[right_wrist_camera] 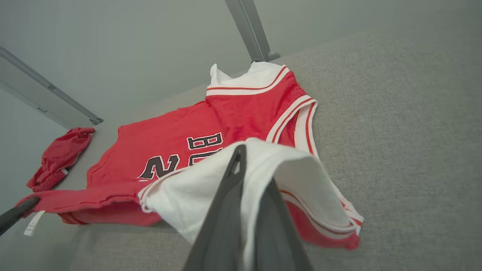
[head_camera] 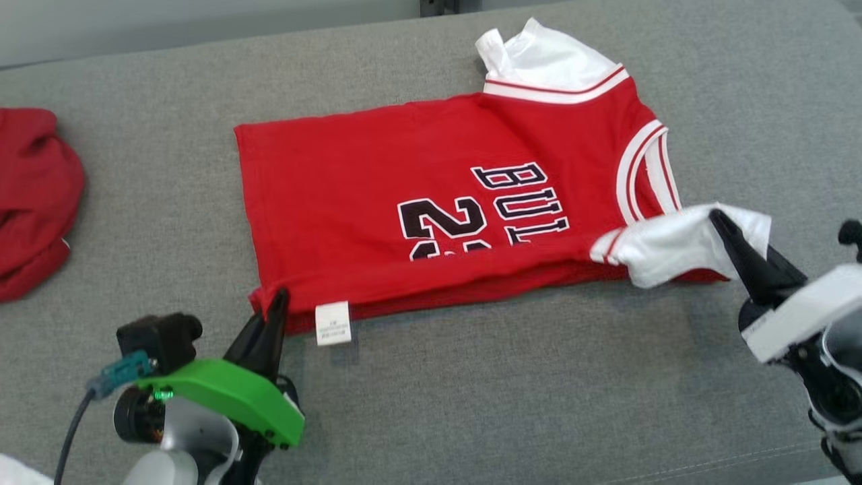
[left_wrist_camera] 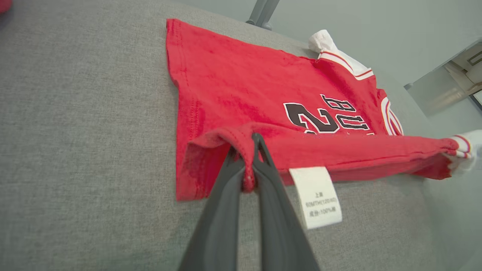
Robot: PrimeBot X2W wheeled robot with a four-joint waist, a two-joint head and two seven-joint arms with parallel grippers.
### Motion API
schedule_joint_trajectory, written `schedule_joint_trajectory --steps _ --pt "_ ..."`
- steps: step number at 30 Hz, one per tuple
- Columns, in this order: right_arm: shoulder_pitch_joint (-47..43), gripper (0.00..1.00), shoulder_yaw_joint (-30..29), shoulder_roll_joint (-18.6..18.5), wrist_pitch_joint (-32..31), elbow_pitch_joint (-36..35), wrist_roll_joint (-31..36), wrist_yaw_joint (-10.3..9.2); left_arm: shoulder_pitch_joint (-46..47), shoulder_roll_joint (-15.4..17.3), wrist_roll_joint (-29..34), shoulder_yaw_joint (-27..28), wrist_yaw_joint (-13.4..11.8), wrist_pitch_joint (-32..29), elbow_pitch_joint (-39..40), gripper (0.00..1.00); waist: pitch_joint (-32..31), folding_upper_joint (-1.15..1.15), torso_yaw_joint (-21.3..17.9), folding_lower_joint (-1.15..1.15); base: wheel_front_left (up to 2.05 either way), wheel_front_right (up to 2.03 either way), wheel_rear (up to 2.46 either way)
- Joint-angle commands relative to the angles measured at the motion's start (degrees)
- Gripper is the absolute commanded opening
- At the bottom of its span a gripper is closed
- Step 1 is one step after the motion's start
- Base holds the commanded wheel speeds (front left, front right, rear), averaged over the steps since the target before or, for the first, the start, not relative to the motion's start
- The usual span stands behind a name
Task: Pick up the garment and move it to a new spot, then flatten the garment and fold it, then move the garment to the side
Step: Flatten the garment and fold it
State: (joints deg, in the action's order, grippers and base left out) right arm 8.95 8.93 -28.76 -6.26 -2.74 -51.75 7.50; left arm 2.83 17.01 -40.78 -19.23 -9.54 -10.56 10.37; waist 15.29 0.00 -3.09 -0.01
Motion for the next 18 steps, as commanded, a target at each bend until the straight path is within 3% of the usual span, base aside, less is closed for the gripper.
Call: schedule_joint_trajectory --steps 1,9,11,12,14,15,16,18 --pt "3.5 0.00 0.7 -0.1 -1.7 1.7 0.9 -0.02 3.0 0.0 -0.8 0.1 0.4 -0.8 -1.1 0.00 4.6 0.00 1.2 0.01 0.00 0.00 0.00" --pt "18.2 0.00 5.1 -0.1 -8.8 11.8 5.4 0.00 17.5 -0.6 -0.3 -1.8 2.9 -6.1 -12.5 0.00 8.8 0.00 3.8 0.01 0.00 0.00 0.00" --pt "20.2 0.73 6.1 0.0 -9.0 13.8 5.9 -0.01 19.6 -0.7 0.1 -2.3 3.5 -6.8 -15.0 0.00 9.1 0.00 4.0 0.01 0.00 0.00 0.00" --pt "20.9 1.00 6.3 0.1 -9.0 14.9 6.2 -0.01 20.4 -0.8 0.0 -2.6 3.7 -7.2 -16.2 0.00 9.2 0.00 4.1 0.01 0.00 0.00 0.00" --pt "22.1 1.00 7.4 0.2 -8.7 16.2 6.6 0.00 21.7 -1.0 -0.3 -2.5 3.8 -7.3 -18.6 0.26 9.2 0.00 4.1 0.01 0.00 0.00 0.00" --pt "22.4 1.00 7.7 0.0 -8.5 16.6 6.6 0.00 22.0 -0.9 -0.2 -2.4 4.0 -7.2 -19.5 0.46 9.1 0.00 4.0 0.01 0.00 0.00 0.00" --pt "22.5 1.00 7.9 -0.3 -8.1 16.8 6.3 0.00 22.1 -1.0 -0.5 -2.1 3.9 -6.6 -20.3 0.96 8.9 0.00 3.8 0.01 0.00 0.00 0.00" --pt "21.5 1.00 8.3 -1.4 -7.4 16.0 6.8 0.00 21.3 -1.0 -0.9 -1.7 4.2 -5.8 -21.5 1.00 8.0 0.00 3.3 0.01 0.00 0.00 0.00"
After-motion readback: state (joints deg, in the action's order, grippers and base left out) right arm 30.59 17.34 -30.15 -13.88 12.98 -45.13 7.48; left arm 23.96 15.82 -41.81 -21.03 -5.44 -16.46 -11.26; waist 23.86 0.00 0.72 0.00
